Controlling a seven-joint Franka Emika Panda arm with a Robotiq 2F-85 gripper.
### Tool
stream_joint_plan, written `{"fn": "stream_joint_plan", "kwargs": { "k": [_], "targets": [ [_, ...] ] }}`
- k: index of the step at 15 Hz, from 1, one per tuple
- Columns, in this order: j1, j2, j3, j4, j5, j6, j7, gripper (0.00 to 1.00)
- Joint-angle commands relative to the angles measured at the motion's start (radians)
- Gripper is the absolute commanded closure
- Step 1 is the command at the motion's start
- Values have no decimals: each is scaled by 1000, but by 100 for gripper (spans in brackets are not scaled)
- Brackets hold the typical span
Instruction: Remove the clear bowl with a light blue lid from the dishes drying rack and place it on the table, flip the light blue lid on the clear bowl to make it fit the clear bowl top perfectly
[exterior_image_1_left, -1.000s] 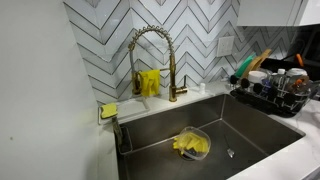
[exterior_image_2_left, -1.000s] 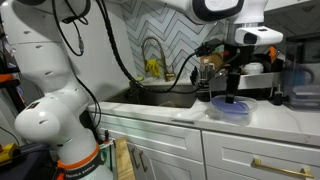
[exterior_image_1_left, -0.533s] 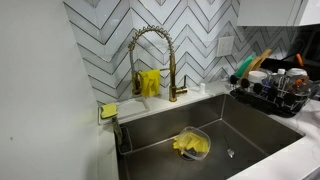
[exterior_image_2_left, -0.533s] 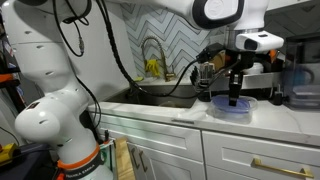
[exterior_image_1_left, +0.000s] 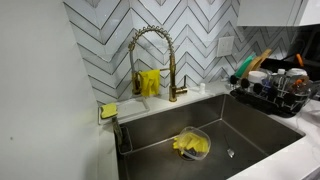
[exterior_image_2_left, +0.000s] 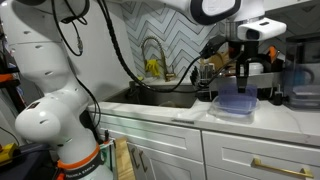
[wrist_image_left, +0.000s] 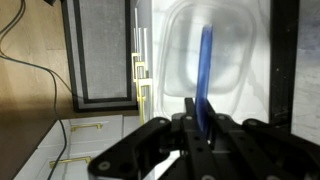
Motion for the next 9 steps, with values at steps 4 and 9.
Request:
{"fn": "stream_joint_plan", "kwargs": {
  "k": [4, 9],
  "targets": [
    [37, -13, 43, 44, -15, 20, -12, 98],
    [62, -31, 66, 104, -94, -29, -7, 98]
  ]
}}
